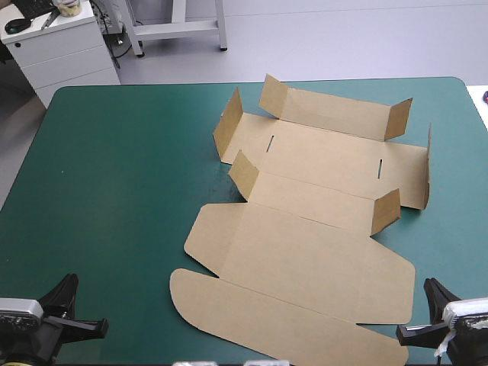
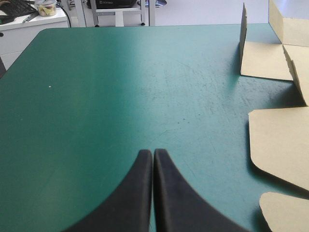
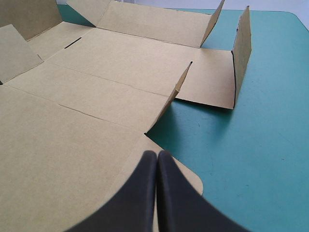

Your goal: Fold the box

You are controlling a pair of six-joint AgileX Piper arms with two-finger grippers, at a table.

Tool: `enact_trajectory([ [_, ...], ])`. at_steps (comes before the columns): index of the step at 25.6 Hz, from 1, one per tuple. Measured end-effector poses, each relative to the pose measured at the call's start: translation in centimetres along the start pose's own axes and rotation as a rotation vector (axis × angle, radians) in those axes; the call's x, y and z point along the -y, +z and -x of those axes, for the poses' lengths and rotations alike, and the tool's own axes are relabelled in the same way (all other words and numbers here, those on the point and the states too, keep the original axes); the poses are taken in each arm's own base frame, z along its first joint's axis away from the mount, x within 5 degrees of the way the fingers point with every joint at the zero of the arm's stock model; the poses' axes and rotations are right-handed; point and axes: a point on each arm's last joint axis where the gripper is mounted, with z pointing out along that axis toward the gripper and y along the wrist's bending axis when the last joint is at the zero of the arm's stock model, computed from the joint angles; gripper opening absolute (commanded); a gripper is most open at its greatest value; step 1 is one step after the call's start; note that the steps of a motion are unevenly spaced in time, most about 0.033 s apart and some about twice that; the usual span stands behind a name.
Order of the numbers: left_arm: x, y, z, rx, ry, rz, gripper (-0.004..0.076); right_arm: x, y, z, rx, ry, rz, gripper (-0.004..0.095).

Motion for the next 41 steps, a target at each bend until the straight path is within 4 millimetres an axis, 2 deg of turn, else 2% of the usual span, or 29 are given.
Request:
enact_trajectory([
  [8, 0.0, 0.0, 0.0, 0.0, 0.0, 0.0, -0.001, 0.0, 0.0, 0.0, 0.0, 0.0, 0.0, -0.001],
  [10, 0.0, 0.0, 0.0, 0.0, 0.0, 0.0, -0.001, 0.0, 0.0, 0.0, 0.0, 0.0, 0.0, 0.0033],
  [12, 0.0, 0.0, 0.0, 0.0, 0.0, 0.0, -0.001, 0.0, 0.0, 0.0, 0.0, 0.0, 0.0, 0.0153],
  [13, 0.0, 0.0, 0.0, 0.0, 0.0, 0.0, -0.001, 0.0, 0.0, 0.0, 0.0, 0.0, 0.0, 0.0276],
  [15, 0.0, 0.0, 0.0, 0.0, 0.0, 0.0, -0.001, 0.0, 0.0, 0.0, 0.0, 0.0, 0.0, 0.0425],
  [17, 0.0, 0.0, 0.0, 0.0, 0.0, 0.0, -0.001, 0.0, 0.0, 0.0, 0.0, 0.0, 0.0, 0.0659],
  [20, 0.0, 0.0, 0.0, 0.0, 0.0, 0.0, -0.001, 0.0, 0.0, 0.0, 0.0, 0.0, 0.0, 0.0756],
  [28, 0.0, 0.0, 0.0, 0.0, 0.0, 0.0, -0.001, 0.1, 0.0, 0.0, -0.001, 0.005, -0.013, 0.0756],
  [32, 0.0, 0.0, 0.0, 0.0, 0.0, 0.0, -0.001, 0.2, 0.1, 0.4, -0.023, 0.072, -0.016, 0.0757],
  [37, 0.0, 0.0, 0.0, 0.0, 0.0, 0.0, -0.001, 0.3, 1.4, 2.9, -0.106, 0.197, -0.024, 0.0756],
  [41, 0.0, 0.0, 0.0, 0.0, -0.001, 0.0, -0.001, 0.5, 3.4, 5.6, -0.191, 0.272, -0.037, 0.0756],
])
